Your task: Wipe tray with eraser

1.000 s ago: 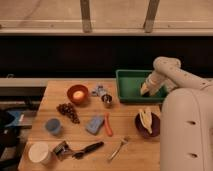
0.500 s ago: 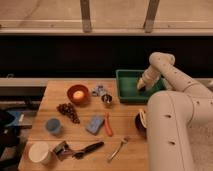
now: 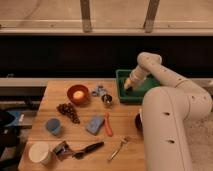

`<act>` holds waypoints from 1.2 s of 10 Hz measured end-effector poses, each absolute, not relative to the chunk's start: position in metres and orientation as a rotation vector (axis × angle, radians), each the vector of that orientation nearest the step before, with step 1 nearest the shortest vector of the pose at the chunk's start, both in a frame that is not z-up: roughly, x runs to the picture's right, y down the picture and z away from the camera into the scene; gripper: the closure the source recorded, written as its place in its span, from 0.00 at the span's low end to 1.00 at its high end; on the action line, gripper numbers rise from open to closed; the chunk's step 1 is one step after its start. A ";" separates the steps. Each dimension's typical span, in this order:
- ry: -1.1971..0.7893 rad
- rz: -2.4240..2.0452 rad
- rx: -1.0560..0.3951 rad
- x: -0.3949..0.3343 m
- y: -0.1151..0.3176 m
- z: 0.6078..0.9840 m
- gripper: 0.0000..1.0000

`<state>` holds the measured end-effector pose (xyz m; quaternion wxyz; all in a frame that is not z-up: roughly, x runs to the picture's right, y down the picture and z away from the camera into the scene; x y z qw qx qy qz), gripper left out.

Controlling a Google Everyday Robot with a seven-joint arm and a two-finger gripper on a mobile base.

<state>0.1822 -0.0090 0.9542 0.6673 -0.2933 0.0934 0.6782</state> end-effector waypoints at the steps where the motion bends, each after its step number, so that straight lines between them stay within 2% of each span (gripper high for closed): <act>1: 0.219 1.531 -0.663 0.182 -0.004 0.949 1.00; 4: 0.244 1.572 -0.653 0.208 0.010 0.936 1.00; 7: 0.310 1.653 -0.603 0.275 0.025 0.924 1.00; 9: 0.343 1.689 -0.585 0.308 0.019 0.934 1.00; 12: 0.353 1.677 -0.600 0.316 0.017 0.947 1.00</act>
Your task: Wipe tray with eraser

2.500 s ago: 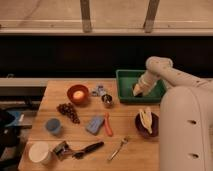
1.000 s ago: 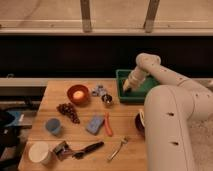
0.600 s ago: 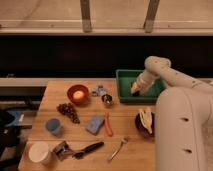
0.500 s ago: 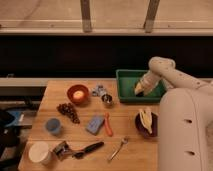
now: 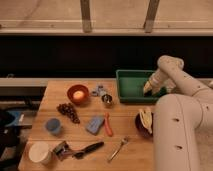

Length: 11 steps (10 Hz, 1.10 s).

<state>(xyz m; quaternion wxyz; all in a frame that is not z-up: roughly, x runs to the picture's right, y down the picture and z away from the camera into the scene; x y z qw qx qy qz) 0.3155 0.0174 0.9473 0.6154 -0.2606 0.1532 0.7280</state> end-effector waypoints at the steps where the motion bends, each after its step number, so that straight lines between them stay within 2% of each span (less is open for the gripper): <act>1: 0.343 1.667 -0.608 0.307 0.013 0.953 1.00; 6: 0.259 1.543 -0.686 0.216 -0.015 0.984 1.00; 11: 0.251 1.457 -0.708 0.188 -0.012 0.969 1.00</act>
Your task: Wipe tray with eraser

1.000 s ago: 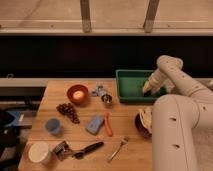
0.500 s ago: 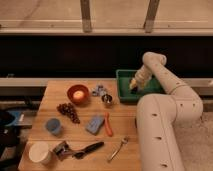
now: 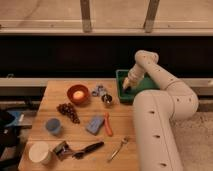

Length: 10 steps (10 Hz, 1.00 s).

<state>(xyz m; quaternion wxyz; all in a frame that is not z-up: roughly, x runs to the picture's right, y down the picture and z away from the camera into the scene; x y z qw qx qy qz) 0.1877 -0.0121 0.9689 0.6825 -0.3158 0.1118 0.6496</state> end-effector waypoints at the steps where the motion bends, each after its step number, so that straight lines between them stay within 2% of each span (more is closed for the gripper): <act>1: 0.276 1.449 -0.706 0.198 -0.005 0.960 1.00; 5: 0.395 1.459 -0.691 0.264 0.022 0.934 1.00; 10: 0.385 1.526 -0.666 0.285 0.005 0.946 1.00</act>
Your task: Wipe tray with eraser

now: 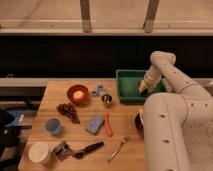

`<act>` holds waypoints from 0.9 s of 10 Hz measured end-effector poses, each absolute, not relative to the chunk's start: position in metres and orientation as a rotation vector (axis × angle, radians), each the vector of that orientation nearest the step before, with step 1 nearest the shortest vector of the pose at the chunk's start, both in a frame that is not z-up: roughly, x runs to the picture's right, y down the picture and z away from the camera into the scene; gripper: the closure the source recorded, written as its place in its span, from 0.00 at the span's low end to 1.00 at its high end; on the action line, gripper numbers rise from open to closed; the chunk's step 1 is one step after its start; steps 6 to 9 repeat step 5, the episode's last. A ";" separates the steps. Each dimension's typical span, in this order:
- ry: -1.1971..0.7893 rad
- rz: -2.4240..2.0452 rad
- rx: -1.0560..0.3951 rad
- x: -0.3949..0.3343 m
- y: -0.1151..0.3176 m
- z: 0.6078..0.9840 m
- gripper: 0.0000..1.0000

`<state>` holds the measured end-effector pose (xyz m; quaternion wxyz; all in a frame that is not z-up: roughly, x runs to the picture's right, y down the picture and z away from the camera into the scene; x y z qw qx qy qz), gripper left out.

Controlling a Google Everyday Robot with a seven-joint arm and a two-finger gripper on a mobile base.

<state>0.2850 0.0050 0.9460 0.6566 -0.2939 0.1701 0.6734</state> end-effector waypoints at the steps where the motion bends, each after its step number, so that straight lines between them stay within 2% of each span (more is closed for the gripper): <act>1: 0.370 1.524 -0.669 0.276 -0.001 0.951 1.00; 5: 0.305 1.490 -0.692 0.222 -0.017 0.957 1.00; 9: 0.305 1.490 -0.692 0.222 -0.017 0.957 1.00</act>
